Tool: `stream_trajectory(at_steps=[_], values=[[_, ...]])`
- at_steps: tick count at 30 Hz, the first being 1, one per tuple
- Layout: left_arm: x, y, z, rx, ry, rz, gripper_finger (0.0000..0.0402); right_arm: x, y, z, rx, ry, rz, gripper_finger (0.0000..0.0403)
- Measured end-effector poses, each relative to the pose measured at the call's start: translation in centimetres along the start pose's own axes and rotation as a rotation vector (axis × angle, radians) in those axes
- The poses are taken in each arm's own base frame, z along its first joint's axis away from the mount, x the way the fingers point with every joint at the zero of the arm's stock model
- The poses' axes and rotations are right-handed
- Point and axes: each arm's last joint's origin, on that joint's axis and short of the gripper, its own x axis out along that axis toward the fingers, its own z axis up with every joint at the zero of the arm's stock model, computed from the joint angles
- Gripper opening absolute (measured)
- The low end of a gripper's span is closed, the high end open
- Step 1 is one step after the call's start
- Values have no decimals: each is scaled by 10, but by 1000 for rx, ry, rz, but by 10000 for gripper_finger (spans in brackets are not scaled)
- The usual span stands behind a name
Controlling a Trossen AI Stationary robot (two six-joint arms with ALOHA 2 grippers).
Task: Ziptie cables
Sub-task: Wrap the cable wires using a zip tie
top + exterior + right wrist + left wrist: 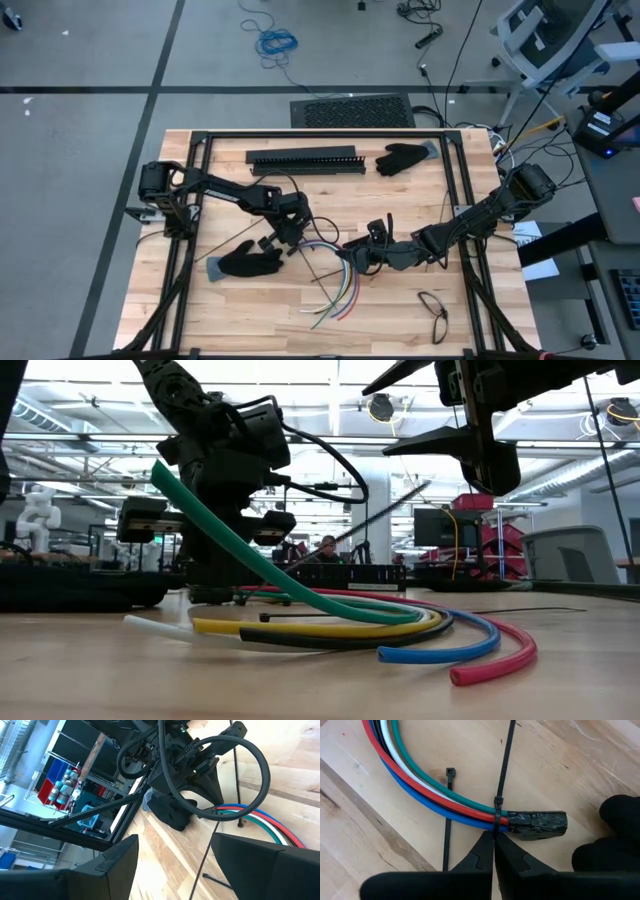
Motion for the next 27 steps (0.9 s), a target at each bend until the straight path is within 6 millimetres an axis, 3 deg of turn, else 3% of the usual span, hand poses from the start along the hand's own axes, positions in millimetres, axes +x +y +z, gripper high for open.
stream_trajectory(at_steps=[6, 15, 21, 27], values=[[0, 0, 0, 4, 0, 1, 4, 10, -5, -12, 29, 104, -3, 240], [0, 0, 0, 0, 0, 2, 1, 55, -14, -39, 36, 141, -91, 187], [0, 0, 0, -1, -1, 4, 1, 89, -21, -40, 69, 235, -108, 170], [0, 0, 0, -3, 6, 6, 0, 113, -38, -26, 85, 206, -214, 169]])
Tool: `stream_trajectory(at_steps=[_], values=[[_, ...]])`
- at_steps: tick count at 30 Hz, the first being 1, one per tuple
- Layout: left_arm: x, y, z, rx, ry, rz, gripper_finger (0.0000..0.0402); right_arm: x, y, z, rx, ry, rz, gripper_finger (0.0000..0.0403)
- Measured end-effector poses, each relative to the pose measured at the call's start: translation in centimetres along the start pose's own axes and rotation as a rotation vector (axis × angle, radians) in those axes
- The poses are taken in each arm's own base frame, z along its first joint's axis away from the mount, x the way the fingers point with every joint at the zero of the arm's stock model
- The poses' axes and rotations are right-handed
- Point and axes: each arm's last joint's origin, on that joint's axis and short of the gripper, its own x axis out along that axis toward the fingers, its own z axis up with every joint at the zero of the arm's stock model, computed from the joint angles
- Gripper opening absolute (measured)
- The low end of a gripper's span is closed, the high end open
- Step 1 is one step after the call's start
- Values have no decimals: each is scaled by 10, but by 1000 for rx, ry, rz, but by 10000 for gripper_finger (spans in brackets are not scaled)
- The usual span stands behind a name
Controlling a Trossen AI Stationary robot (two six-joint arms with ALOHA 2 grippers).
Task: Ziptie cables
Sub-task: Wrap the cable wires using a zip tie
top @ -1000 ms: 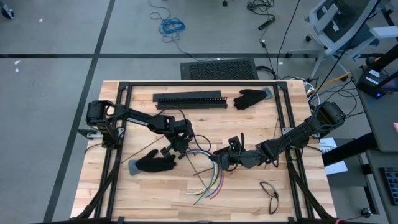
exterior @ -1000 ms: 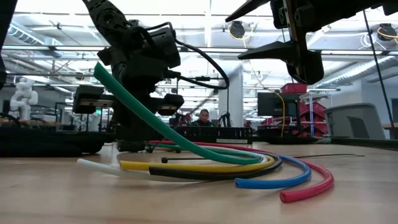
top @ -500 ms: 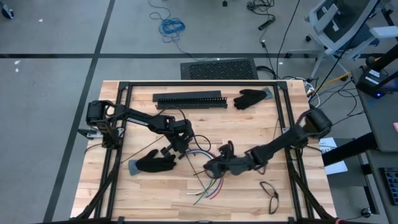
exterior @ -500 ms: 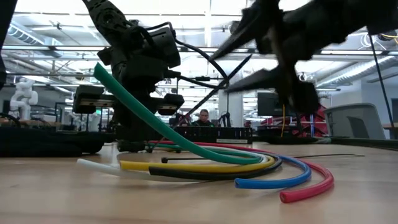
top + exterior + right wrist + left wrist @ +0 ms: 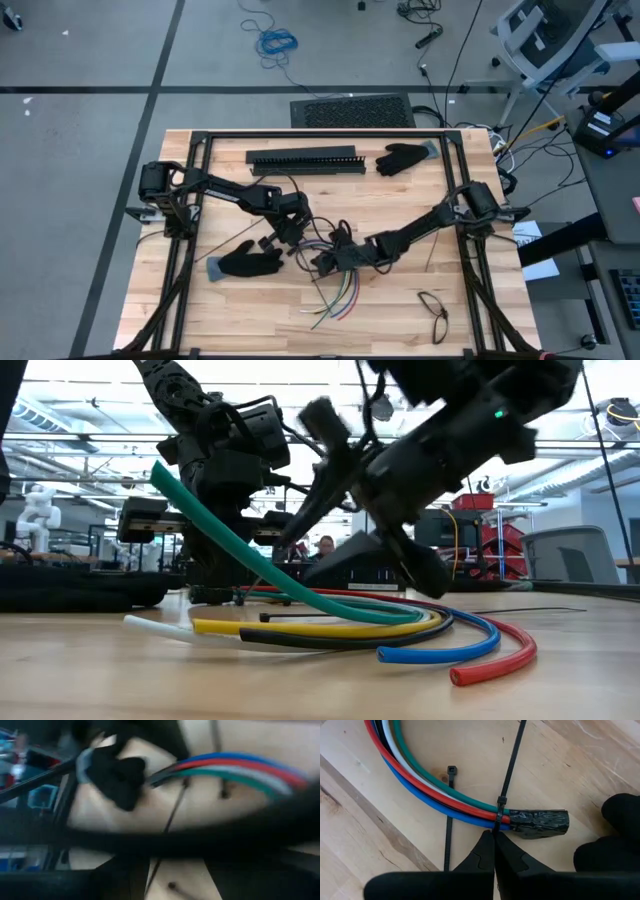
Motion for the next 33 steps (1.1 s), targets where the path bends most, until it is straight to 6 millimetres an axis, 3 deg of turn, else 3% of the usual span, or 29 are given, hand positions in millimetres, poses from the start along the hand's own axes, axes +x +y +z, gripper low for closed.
stream_trajectory(at_steps=[10, 20, 26, 33], values=[[-1, 1, 0, 9, 19, 23, 0, 7, -5, 23, 24, 52, -37, 169], [-1, 2, 0, 11, 17, 29, 0, 9, -6, 24, 76, 47, -40, 169], [0, 2, 0, 11, 17, 30, 0, 25, -15, 16, 128, 19, -6, 169], [-1, 2, 0, 13, 12, 36, 0, 34, -10, 20, 180, 18, 45, 169]])
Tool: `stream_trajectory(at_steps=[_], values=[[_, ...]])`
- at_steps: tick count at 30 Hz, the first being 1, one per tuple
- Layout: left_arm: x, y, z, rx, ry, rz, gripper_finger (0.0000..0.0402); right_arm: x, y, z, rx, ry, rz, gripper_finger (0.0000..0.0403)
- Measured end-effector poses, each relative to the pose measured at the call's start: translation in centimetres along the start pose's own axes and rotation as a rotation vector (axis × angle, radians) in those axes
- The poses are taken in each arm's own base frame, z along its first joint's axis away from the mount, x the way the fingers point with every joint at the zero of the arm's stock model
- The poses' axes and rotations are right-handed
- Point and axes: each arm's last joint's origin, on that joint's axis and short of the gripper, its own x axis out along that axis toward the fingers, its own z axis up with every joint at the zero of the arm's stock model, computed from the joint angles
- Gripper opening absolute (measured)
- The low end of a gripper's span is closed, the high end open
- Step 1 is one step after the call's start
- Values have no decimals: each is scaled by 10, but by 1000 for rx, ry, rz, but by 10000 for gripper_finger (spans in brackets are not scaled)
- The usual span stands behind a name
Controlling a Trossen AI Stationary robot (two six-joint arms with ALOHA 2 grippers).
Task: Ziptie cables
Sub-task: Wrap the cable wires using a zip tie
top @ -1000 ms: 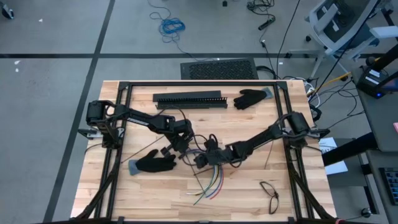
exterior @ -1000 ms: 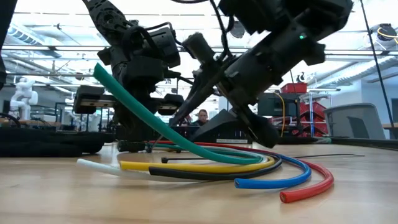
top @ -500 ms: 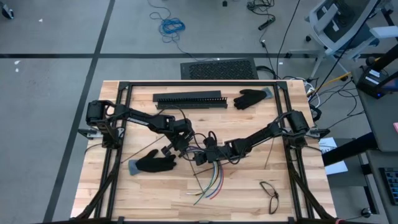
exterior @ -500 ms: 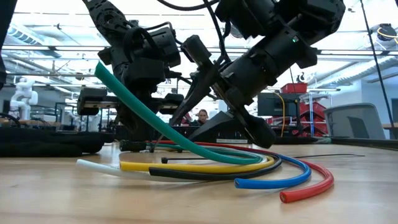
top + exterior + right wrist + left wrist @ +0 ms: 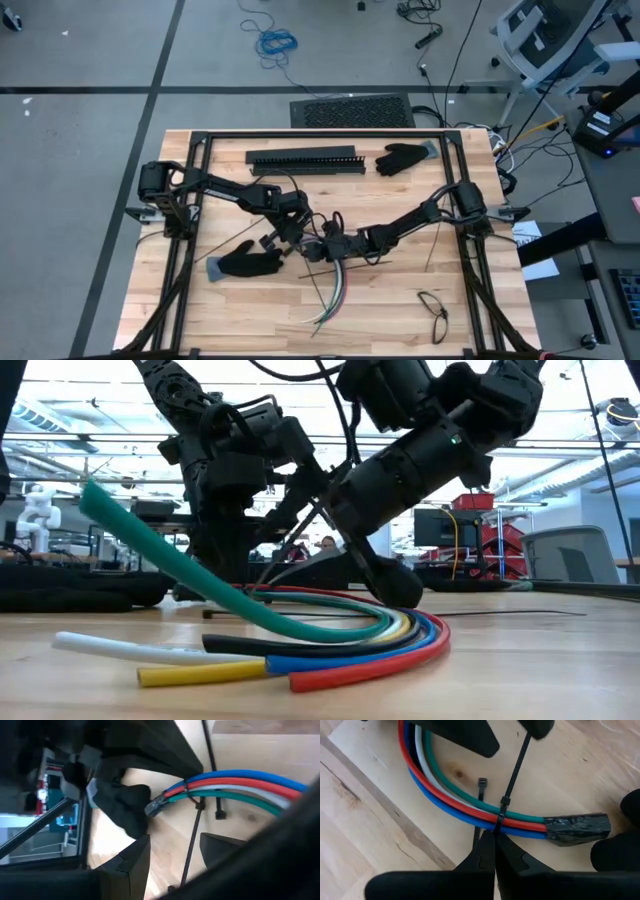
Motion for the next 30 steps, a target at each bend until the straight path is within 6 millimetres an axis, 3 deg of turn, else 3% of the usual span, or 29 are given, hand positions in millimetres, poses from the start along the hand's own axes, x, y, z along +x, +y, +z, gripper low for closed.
stream_trajectory(at_steps=[9, 15, 23, 30], values=[[0, 0, 0, 0, -2, 1, 0, 4, 6, 1, 22, 64, -173, 169], [0, 0, 0, 0, -2, 2, 0, 16, 5, 1, 53, 105, -172, 168], [0, 0, 0, -3, -1, 0, 0, 34, 24, -5, -15, 201, -145, 167], [0, 0, 0, -4, -1, -1, 0, 32, 27, -4, -91, 186, -168, 118]])
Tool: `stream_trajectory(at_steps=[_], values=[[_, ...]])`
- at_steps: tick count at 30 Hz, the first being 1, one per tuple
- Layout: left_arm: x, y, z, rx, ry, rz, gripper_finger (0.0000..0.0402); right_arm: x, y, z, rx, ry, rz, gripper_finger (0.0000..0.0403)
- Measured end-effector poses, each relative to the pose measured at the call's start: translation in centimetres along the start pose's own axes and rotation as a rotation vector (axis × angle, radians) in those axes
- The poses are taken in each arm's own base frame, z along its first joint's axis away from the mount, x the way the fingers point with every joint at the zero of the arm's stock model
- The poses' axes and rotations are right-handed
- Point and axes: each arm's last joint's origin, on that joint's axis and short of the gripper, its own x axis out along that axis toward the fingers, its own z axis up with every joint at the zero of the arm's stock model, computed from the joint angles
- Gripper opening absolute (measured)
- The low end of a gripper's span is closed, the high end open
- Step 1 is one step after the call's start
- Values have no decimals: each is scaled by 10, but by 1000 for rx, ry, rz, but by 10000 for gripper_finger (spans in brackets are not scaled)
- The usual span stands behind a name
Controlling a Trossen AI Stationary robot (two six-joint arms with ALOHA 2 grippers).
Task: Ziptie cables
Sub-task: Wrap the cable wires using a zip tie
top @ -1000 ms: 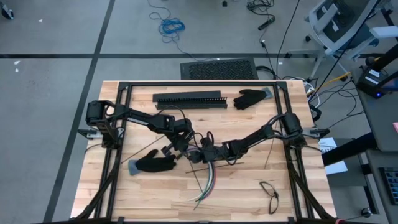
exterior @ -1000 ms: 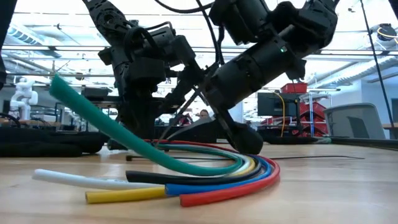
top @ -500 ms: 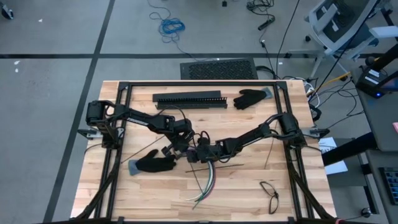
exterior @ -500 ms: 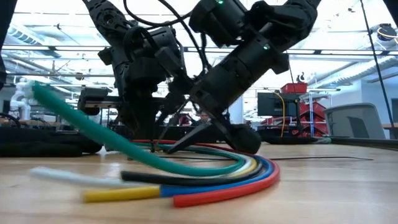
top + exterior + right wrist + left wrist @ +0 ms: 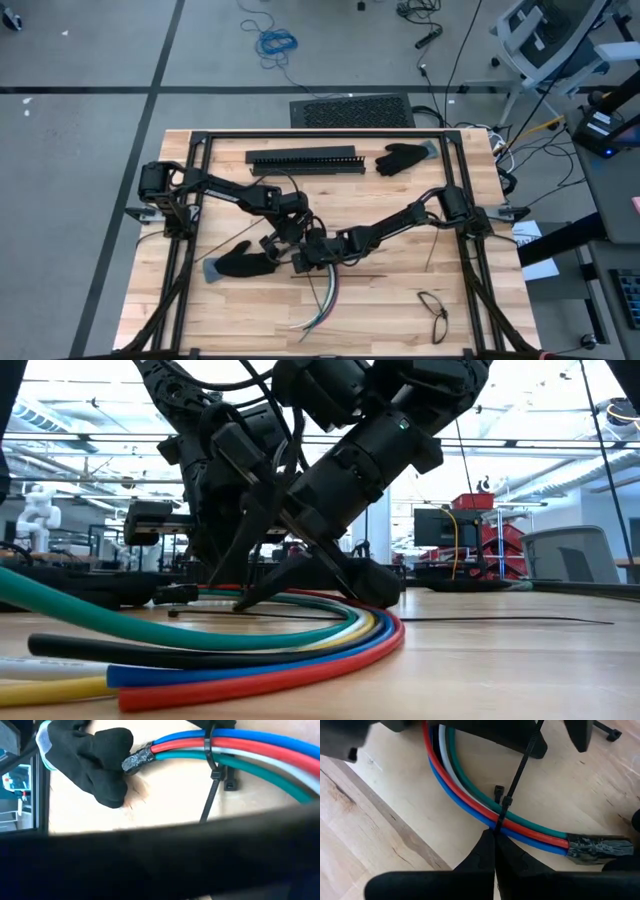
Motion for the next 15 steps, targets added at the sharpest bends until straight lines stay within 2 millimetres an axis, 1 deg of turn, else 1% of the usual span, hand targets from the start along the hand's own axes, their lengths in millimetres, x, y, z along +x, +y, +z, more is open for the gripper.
stream_trajectory(at_steps=[4, 7, 10, 15], values=[[0, 0, 0, -1, 0, 0, 0, 0, -2, 2, -8, -4, -19, 108], [0, 0, 0, -1, 0, -1, 0, 0, -3, 5, -41, -4, -31, 118], [0, 0, 0, -1, 0, -1, 0, 0, -4, 11, -95, 2, -29, 142], [0, -1, -1, -6, 2, -11, 0, 0, -7, 23, -128, -14, -41, 197]])
